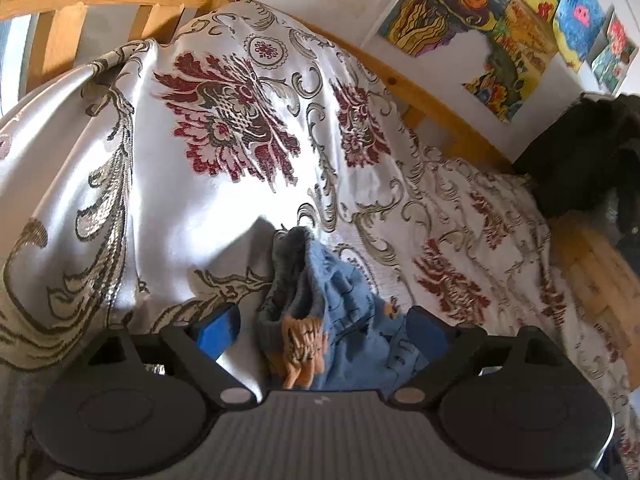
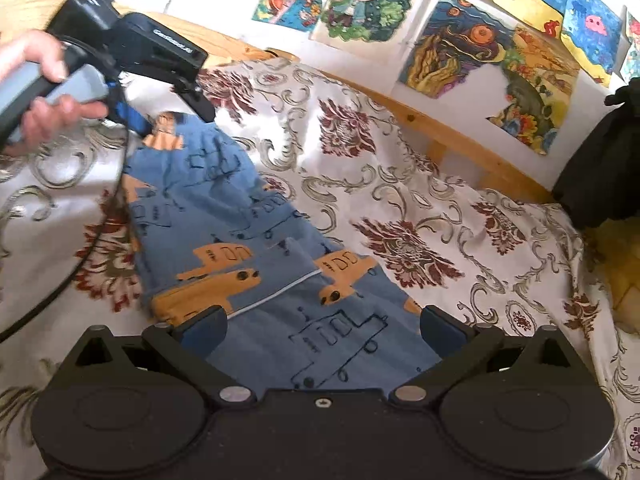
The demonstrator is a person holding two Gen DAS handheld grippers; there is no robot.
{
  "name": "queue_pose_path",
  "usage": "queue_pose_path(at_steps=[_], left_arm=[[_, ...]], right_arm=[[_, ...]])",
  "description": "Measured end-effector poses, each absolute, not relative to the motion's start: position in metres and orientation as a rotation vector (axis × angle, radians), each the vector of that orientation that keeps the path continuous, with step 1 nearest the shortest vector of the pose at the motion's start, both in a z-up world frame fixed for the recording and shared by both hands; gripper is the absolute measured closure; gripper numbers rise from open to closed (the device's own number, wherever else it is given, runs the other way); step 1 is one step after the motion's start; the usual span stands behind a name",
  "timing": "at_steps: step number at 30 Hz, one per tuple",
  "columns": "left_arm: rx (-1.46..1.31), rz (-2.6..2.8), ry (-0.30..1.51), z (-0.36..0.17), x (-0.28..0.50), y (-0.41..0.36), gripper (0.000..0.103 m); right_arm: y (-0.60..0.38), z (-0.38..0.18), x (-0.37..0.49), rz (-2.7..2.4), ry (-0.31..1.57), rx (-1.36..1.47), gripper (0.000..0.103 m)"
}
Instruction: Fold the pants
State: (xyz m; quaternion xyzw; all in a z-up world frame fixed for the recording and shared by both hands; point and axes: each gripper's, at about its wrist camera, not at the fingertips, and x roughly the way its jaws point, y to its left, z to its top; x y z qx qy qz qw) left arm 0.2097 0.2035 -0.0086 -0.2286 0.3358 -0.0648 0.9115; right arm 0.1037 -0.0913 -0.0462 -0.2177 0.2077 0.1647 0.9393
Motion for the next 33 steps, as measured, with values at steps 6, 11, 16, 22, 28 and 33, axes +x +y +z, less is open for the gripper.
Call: queue_pose_path(at_steps=[6, 11, 16, 22, 28, 33], left_arm=[[-0.373, -0.106, 0.700, -0.009, 0.207, 0.191, 0.009], [-0.403, -0.106, 0.701, -0.007, 0.205, 0.194, 0.009], [-0.408, -0.092, 0.701, -0.006, 0.205, 0.195, 0.020], [-0.447, -0.051, 0.711, -0.007, 0.206, 0.203, 0.063], [-0.387, -0.041, 0.697, -0.003, 0.204, 0.195, 0.082], [-0.326, -0.056, 0.657, 0.005, 0.197, 0.181, 0.083]], right_arm=[[-0.082, -0.068, 0.111, 0.324, 0.468, -0.486, 0.001], [-0.083, -0.070, 0.110, 0.320, 0.466, -0.484, 0.001], [-0.084, -0.071, 0.109, 0.319, 0.463, -0.483, 0.001], [-0.084, -0.071, 0.109, 0.319, 0.462, -0.482, 0.001], [-0.084, -0.072, 0.109, 0.321, 0.464, -0.478, 0.001], [-0.088, -0.067, 0.110, 0.335, 0.468, -0.459, 0.001]])
